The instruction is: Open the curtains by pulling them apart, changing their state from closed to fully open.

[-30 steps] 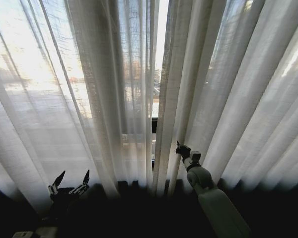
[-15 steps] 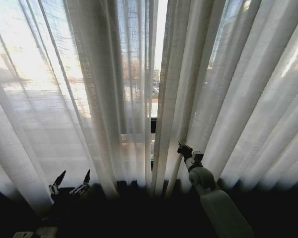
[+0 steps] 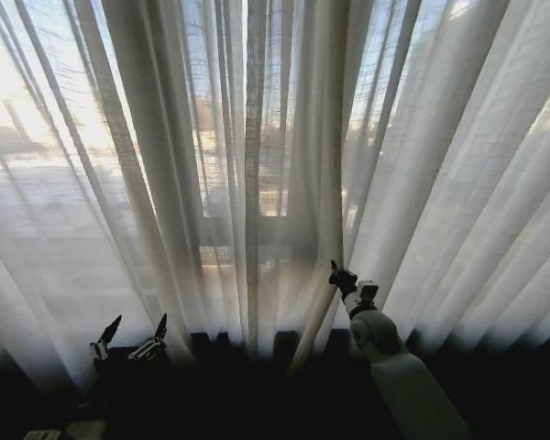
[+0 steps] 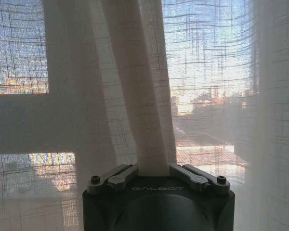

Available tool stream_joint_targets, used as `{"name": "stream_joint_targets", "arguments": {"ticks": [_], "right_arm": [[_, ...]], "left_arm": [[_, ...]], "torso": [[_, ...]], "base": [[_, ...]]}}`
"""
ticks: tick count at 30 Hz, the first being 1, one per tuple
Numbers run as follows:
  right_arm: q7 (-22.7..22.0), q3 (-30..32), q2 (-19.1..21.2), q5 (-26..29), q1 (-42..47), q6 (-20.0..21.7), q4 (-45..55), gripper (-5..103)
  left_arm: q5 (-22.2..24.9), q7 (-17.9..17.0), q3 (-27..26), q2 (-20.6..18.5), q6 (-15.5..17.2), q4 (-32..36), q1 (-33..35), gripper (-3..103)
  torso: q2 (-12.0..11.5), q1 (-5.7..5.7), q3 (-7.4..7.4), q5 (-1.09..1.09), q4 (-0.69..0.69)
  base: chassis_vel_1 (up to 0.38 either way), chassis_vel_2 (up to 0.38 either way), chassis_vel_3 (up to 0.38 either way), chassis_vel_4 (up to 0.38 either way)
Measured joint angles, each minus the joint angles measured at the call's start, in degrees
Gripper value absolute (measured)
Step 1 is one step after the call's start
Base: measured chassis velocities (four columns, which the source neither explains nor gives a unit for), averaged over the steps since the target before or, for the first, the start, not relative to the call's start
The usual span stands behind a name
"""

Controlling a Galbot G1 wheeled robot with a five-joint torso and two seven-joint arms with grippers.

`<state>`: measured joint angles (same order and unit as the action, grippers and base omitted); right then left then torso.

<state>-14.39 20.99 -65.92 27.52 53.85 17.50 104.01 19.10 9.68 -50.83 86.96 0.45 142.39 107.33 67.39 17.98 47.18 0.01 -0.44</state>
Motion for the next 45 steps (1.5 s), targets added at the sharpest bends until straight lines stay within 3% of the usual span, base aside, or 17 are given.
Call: {"name": "stream_joint_targets", "arguments": {"ticks": [25, 45], "right_arm": [[-0.1, 1.7, 0.3, 0.2, 2.0, -0.1, 2.5, 0], [0.0, 2.5, 0.0, 0.2, 2.4, -0.1, 2.3, 0]], "left_arm": [[0.0, 0.3, -0.1, 0.3, -2.5, 0.5, 1.8, 100], [-0.5, 0.2, 0.4, 0.5, 0.4, 0.9, -0.2, 100]], "torso": [[0.0, 0.01, 0.01, -0.01, 0.0], [0.0, 0.02, 0.01, -0.01, 0.01]], "base": [[-0.354, -0.355, 0.349, 0.358], [-0.35, -0.356, 0.353, 0.353]]}}
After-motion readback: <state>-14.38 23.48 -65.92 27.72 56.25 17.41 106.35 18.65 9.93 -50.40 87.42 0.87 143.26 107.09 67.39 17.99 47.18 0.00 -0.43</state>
